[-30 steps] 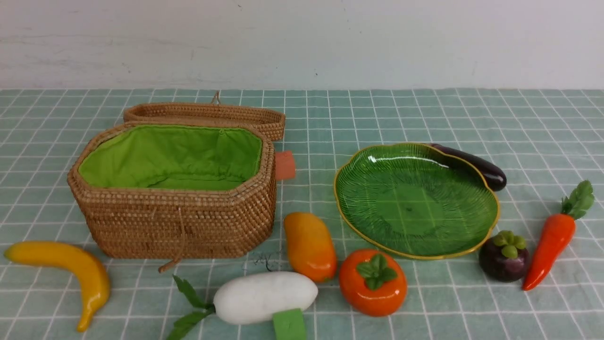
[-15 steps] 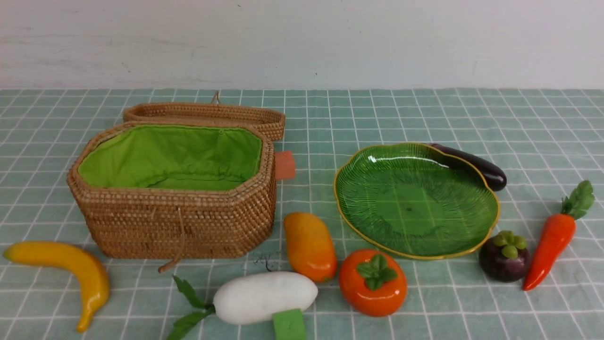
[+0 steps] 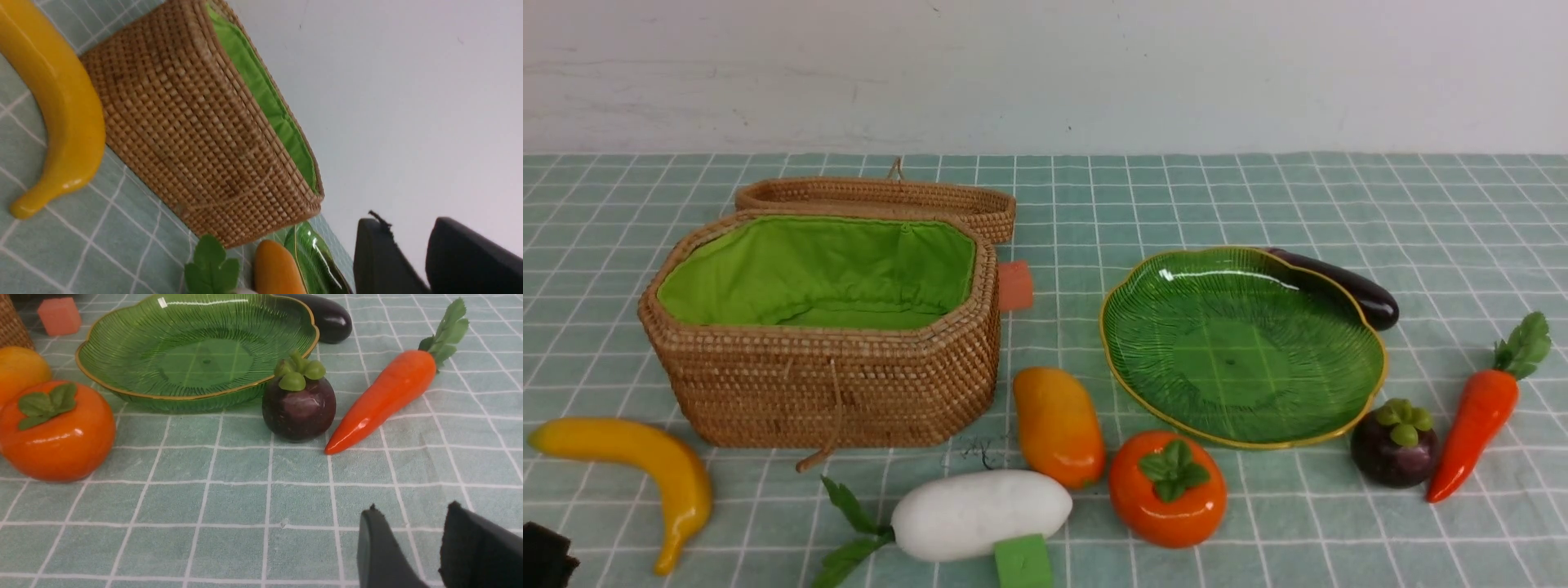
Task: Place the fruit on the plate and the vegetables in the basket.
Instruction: Use the left arm to grab a banana and put it into the right plate
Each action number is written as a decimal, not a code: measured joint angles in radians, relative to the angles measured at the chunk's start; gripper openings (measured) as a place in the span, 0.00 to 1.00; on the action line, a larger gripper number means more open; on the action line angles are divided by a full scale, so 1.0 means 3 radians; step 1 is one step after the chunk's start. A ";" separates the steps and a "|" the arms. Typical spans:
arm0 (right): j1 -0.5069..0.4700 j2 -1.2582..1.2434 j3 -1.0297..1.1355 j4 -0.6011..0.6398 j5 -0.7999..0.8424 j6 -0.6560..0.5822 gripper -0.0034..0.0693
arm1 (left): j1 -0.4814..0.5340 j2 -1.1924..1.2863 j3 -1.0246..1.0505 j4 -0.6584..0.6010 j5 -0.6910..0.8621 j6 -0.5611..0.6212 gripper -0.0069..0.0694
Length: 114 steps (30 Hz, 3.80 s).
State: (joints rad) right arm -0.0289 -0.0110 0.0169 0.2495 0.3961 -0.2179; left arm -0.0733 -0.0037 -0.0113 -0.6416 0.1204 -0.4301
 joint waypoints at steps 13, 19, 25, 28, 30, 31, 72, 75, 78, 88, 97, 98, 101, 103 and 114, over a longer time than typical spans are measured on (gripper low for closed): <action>0.0000 0.0000 0.0030 0.0894 -0.0673 0.0552 0.38 | 0.0000 0.1448 -0.1451 0.0570 0.2251 0.0824 0.07; 0.0000 0.0000 -0.0039 0.1637 -0.0714 0.0816 0.33 | 0.0000 0.1969 -0.1616 0.0963 0.2483 0.0827 0.07; 0.0135 0.0429 -0.1074 0.1644 0.0618 0.0037 0.15 | 0.0000 0.2319 -0.1711 0.1274 0.2480 0.0759 0.07; 0.0209 0.0850 -0.1841 0.1559 0.1270 -0.0347 0.09 | 0.0000 0.2567 -0.1781 0.1503 0.2447 0.0594 0.07; 0.0258 0.1156 -0.2378 0.1457 0.1643 -0.0518 0.07 | 0.0000 0.2770 -0.1835 0.1731 0.2352 0.0448 0.07; 0.0264 0.1181 -0.2378 0.1448 0.1674 -0.0531 0.07 | 0.0000 0.2813 -0.1844 0.1773 0.2327 0.0418 0.07; 0.1149 0.1770 -0.3570 0.1208 0.2478 -0.0826 0.10 | 0.0013 0.5194 -0.1943 0.2913 0.0244 -0.0477 0.41; 0.1149 0.1770 -0.3570 0.1213 0.2474 -0.0826 0.11 | 0.0013 0.4978 -0.1940 0.2900 0.0650 -0.0619 0.41; 0.1149 0.1770 -0.3570 0.1225 0.2436 -0.0826 0.11 | 0.0013 0.4736 -0.1929 0.2904 0.0872 -0.0689 0.41; 0.1149 0.1770 -0.3588 0.1284 0.1962 -0.0826 0.12 | 0.0013 0.3309 -0.2564 0.2382 0.1871 0.0465 0.41; 0.1151 0.1770 -0.3591 0.0846 0.1879 -0.0360 0.12 | -0.0733 0.3810 -0.3526 0.0828 0.2108 0.1962 0.41; 0.1151 0.1770 -0.3591 0.0756 0.1892 -0.0266 0.12 | -0.0975 0.3997 -0.3627 0.0853 0.2021 0.1971 0.41; 0.1151 0.1770 -0.3600 0.0516 0.1991 -0.0041 0.12 | -0.1375 0.4402 -0.3808 0.1009 0.1845 0.1955 0.41; 0.1151 0.1767 -0.3645 0.0327 0.2177 0.0157 0.12 | -0.1813 0.4956 -0.4128 0.1187 0.1676 0.1947 0.41; 0.1151 0.1662 -0.3730 0.0084 0.2648 0.0373 0.12 | -0.2265 0.7210 -0.6490 0.1385 0.2120 0.2034 0.41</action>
State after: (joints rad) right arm 0.3165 0.4876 -1.1022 0.2746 1.1905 -0.1060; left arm -0.7530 2.1592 -1.9582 -0.2262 0.7563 0.1800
